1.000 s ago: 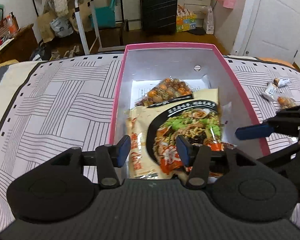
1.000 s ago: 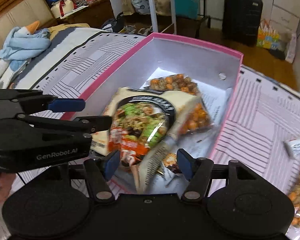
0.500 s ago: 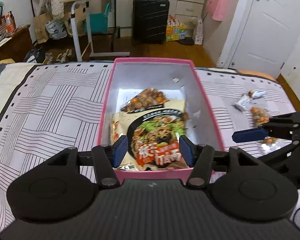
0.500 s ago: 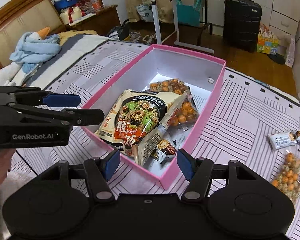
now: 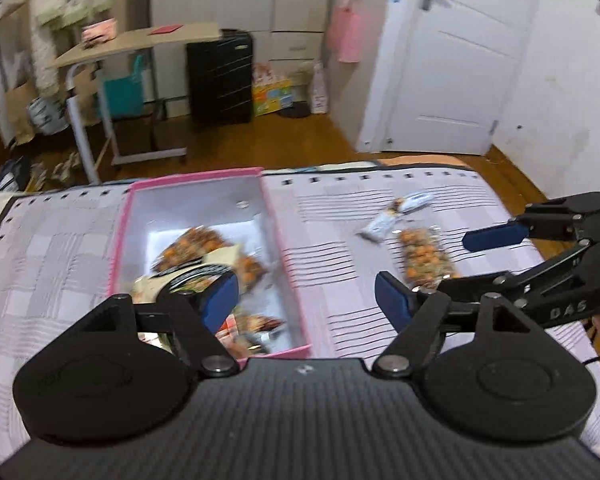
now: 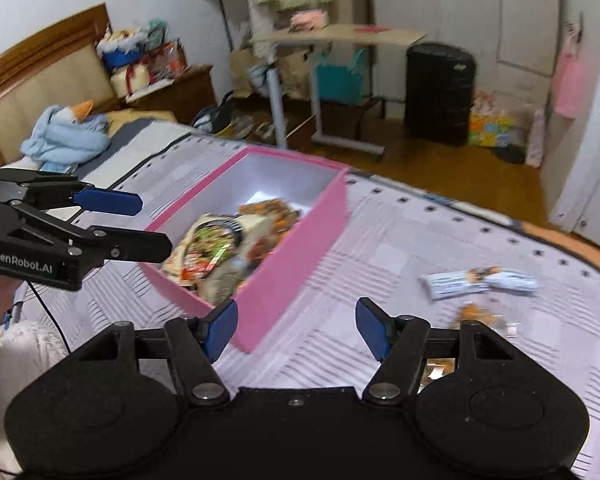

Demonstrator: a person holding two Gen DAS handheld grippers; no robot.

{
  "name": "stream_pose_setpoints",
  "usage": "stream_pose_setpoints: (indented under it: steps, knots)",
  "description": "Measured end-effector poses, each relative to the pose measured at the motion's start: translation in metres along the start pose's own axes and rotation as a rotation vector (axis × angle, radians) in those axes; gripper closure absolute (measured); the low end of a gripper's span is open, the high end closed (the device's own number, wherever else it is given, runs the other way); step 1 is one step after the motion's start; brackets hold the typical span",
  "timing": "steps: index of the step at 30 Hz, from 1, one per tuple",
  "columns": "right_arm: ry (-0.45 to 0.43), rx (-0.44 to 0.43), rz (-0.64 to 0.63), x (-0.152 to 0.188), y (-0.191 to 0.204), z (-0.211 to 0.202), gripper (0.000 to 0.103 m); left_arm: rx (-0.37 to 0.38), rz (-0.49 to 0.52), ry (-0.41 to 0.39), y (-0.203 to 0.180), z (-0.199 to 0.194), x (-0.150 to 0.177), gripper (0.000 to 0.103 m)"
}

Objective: Organize snacks
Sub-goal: 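Move both grippers to the remaining clear bag of coated nuts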

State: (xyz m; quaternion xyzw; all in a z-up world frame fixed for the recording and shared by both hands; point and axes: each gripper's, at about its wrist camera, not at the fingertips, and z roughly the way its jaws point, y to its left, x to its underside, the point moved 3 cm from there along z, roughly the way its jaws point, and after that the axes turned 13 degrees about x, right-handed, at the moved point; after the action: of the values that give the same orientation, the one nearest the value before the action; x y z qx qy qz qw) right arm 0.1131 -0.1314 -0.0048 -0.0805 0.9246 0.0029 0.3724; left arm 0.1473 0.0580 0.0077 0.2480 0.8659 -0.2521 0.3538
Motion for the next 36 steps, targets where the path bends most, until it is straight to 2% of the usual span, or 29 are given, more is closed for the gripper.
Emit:
stream_pose_setpoints:
  steps: [3, 6, 11, 14, 18, 24, 27, 31, 36]
  knots:
    - [-0.046, 0.014, 0.007, 0.012, -0.020, -0.010, 0.024, 0.015, 0.034, -0.041, -0.019, 0.012, -0.006, 0.028]
    - [-0.059, 0.037, 0.038, 0.024, -0.035, -0.007, 0.022, 0.051, 0.034, -0.034, -0.033, 0.035, -0.008, 0.028]
    - [-0.070, 0.124, 0.072, 0.054, -0.056, 0.021, 0.019, 0.177, -0.009, -0.012, -0.045, 0.090, -0.005, 0.028]
    - [-0.070, 0.172, 0.129, 0.077, -0.068, 0.046, 0.017, 0.185, -0.028, 0.019, -0.048, 0.126, 0.006, 0.028]
    - [-0.055, 0.212, 0.144, 0.105, -0.080, 0.079, 0.016, 0.220, -0.102, 0.057, -0.047, 0.165, 0.020, 0.028]
    - [-0.080, 0.241, 0.169, 0.120, -0.105, 0.117, 0.011, 0.221, -0.129, 0.105, -0.046, 0.215, 0.032, 0.031]
    - [-0.063, 0.223, 0.173, 0.124, -0.114, 0.134, 0.011, 0.236, -0.160, 0.129, -0.046, 0.244, 0.034, 0.040]
    - [0.011, 0.170, 0.206, 0.129, -0.120, 0.155, 0.011, 0.266, -0.252, 0.172, -0.040, 0.277, 0.037, 0.068]
    - [0.028, 0.153, 0.252, 0.133, -0.125, 0.165, 0.002, 0.286, -0.302, 0.199, -0.037, 0.306, 0.042, 0.071]
